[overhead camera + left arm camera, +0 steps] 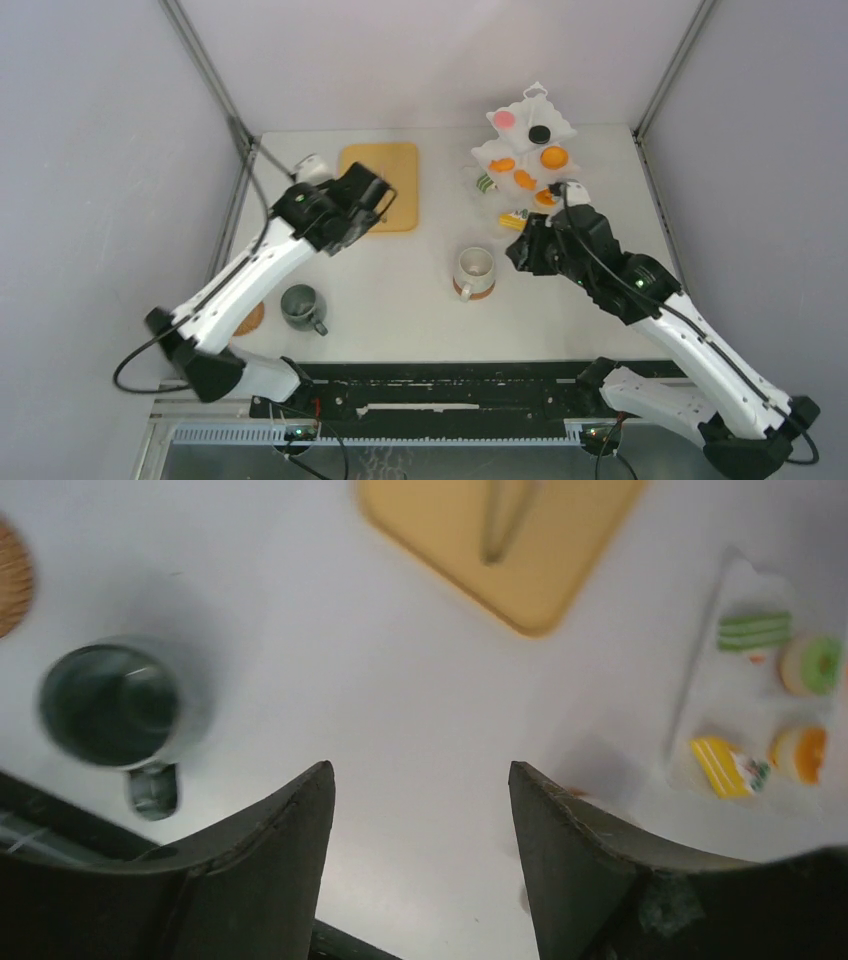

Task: Serve the afternoon tea
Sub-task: Pick up the cup at the center of the board, then move the coaster to the corner of the board, then move the coaster to the center of the board.

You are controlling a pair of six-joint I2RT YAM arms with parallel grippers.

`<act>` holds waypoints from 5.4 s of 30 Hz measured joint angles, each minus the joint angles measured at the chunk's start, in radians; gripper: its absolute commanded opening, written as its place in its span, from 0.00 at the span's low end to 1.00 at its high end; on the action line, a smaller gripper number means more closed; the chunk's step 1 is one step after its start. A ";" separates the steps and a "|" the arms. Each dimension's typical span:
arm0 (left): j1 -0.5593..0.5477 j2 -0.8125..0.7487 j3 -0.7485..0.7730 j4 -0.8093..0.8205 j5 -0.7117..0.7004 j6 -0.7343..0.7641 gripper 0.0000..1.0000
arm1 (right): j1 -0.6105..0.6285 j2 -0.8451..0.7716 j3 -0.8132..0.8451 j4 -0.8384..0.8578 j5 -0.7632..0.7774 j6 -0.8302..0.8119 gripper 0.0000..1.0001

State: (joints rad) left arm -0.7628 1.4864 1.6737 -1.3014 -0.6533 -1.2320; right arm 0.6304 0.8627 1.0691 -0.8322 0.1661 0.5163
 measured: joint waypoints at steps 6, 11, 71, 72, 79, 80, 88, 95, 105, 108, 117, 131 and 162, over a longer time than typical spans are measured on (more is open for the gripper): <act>0.127 -0.350 -0.385 0.005 -0.055 -0.174 0.70 | 0.224 0.176 0.124 0.070 0.051 -0.017 0.47; 0.219 -0.525 -0.574 -0.019 -0.076 -0.309 0.70 | 0.340 0.367 0.237 0.119 0.060 -0.040 0.47; 1.413 -0.110 -0.935 0.818 0.421 0.177 0.68 | 0.498 1.619 1.428 0.003 -0.202 -0.175 0.59; 1.413 -0.103 -0.935 0.818 0.427 0.181 0.68 | 0.498 1.629 1.439 0.003 -0.202 -0.175 0.61; 1.414 -0.070 -0.926 0.818 0.456 0.203 0.67 | 0.507 1.658 1.460 0.003 -0.201 -0.170 0.65; 1.414 -0.070 -0.926 0.818 0.457 0.204 0.67 | 0.510 1.659 1.461 0.003 -0.202 -0.170 0.65; 1.414 -0.069 -0.926 0.818 0.472 0.221 0.66 | 0.536 1.701 1.498 -0.002 -0.209 -0.160 0.65; 1.409 -0.069 -0.926 0.817 0.490 0.245 0.65 | 0.541 1.753 1.498 -0.036 -0.212 -0.144 0.60; 1.294 -0.069 -0.925 0.799 0.491 0.294 0.64 | 0.533 1.760 1.494 -0.085 -0.197 -0.124 0.23; 1.269 -0.069 -0.925 0.795 0.491 0.299 0.64 | 0.524 1.761 1.481 -0.113 -0.185 -0.124 0.09; 1.203 -0.069 -0.924 0.782 0.489 0.327 0.63 | 0.502 1.753 1.455 -0.142 -0.174 -0.109 0.00; 1.017 -0.048 -0.895 0.740 0.498 0.352 0.62 | 0.477 1.605 1.255 -0.179 -0.042 -0.118 0.00; 0.969 -0.201 -0.876 0.689 0.414 0.332 0.61 | 0.433 1.223 0.943 -0.191 0.061 -0.121 0.00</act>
State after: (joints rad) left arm 0.2058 1.2858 0.7979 -0.6121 -0.2398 -0.9005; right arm 1.0637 2.0861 2.0125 -1.0229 0.2272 0.3950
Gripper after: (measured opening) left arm 0.611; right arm 0.117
